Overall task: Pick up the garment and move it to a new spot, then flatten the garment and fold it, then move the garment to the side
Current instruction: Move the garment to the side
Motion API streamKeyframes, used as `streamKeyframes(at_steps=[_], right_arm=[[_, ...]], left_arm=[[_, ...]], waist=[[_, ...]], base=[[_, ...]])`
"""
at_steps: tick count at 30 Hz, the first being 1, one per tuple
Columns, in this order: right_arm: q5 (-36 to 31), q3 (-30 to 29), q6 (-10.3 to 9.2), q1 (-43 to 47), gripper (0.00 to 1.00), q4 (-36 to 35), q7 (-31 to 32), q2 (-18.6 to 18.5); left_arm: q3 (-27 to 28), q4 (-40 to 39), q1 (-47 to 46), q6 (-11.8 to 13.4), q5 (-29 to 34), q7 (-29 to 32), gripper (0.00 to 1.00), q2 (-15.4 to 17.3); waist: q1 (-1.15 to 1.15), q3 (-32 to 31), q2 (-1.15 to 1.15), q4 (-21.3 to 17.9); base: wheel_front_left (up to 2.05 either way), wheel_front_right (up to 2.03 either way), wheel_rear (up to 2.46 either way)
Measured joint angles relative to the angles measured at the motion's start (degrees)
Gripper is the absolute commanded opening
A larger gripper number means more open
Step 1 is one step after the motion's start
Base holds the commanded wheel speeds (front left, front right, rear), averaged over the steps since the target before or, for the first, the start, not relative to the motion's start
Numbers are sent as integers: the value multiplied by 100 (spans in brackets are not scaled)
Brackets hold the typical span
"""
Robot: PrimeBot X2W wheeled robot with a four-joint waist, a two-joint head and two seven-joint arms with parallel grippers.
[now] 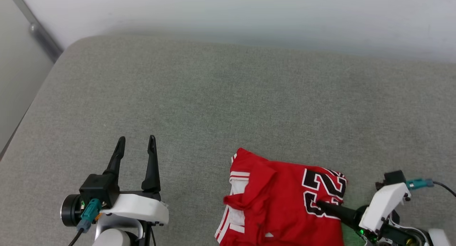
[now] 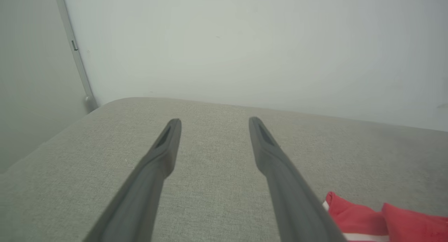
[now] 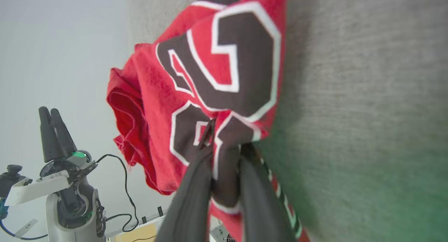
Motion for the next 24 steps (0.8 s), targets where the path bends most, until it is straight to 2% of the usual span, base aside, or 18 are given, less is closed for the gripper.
streamKeyframes(at_steps=[4, 8, 13, 19, 24], right_arm=[[-183, 443, 1, -43, 0, -375, -202, -265], [-683, 1053, 1, -149, 0, -912, -344, -657], [-1603, 1629, 1, -268, 0, -1414, -303, -1362], [-2248, 1761, 2, -537, 0, -1492, -240, -1808], [-2603, 1560, 2, -910, 0, -1125, -634, -1869]], left_arm=[[20, 67, 66, -47, 42, -1, 100, -15], [30, 85, 182, -90, 63, -1, 100, -19], [41, 33, 259, -93, 84, -1, 100, -47], [94, -93, 236, -115, 151, -1, 100, -90], [82, -216, -59, -176, 242, -1, 100, -125]], waist=[[0, -184, 0, -62], [0, -384, 0, -208], [0, -507, 0, -555], [0, -417, 0, -1129], [0, -96, 0, -1581]], base=[[0, 0, 0], [0, 0, 0], [0, 0, 0], [0, 0, 0], [0, 0, 0]])
